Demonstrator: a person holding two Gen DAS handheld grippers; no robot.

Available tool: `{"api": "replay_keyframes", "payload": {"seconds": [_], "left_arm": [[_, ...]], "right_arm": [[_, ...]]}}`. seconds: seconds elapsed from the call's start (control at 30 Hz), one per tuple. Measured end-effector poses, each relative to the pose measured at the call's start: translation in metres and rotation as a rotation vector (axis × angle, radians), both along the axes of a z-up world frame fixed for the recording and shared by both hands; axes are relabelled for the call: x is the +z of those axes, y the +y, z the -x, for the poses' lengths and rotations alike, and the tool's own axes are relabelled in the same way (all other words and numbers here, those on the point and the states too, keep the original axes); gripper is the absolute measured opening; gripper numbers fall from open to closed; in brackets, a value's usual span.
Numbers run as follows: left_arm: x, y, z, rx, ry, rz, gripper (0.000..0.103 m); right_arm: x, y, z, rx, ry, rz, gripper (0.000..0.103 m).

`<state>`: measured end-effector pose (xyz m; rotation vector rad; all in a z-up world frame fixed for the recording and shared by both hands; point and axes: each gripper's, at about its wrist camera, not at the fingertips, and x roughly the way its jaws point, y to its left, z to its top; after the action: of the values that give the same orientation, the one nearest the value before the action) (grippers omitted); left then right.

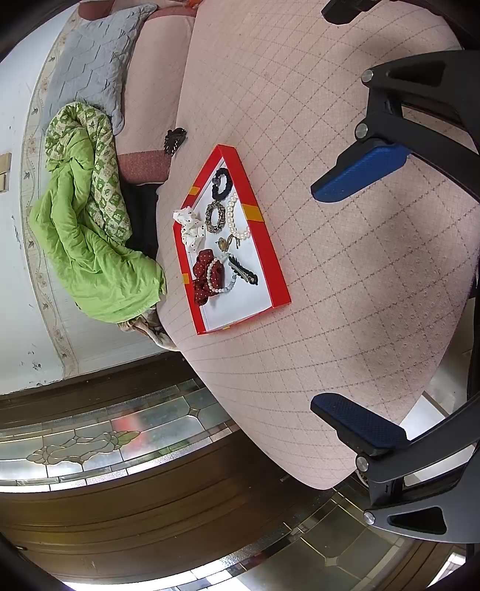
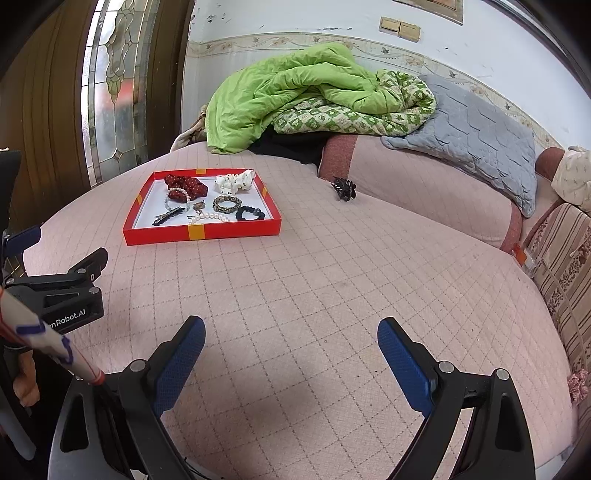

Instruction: Organize jewelry

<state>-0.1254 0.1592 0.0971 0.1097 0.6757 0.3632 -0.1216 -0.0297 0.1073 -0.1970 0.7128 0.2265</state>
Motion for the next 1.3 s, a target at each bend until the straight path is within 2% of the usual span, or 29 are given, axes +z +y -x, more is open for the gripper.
{"api": "replay_keyframes", "payload": {"seconds": [1.3], "left_arm": [[-0.0023,0.0077,0.0003,0.006,0.002,0.005,0.103]], "right_arm": [[-0.0051,0.0055,0.0029,0.006,0.0,0.015,0.097]]}}
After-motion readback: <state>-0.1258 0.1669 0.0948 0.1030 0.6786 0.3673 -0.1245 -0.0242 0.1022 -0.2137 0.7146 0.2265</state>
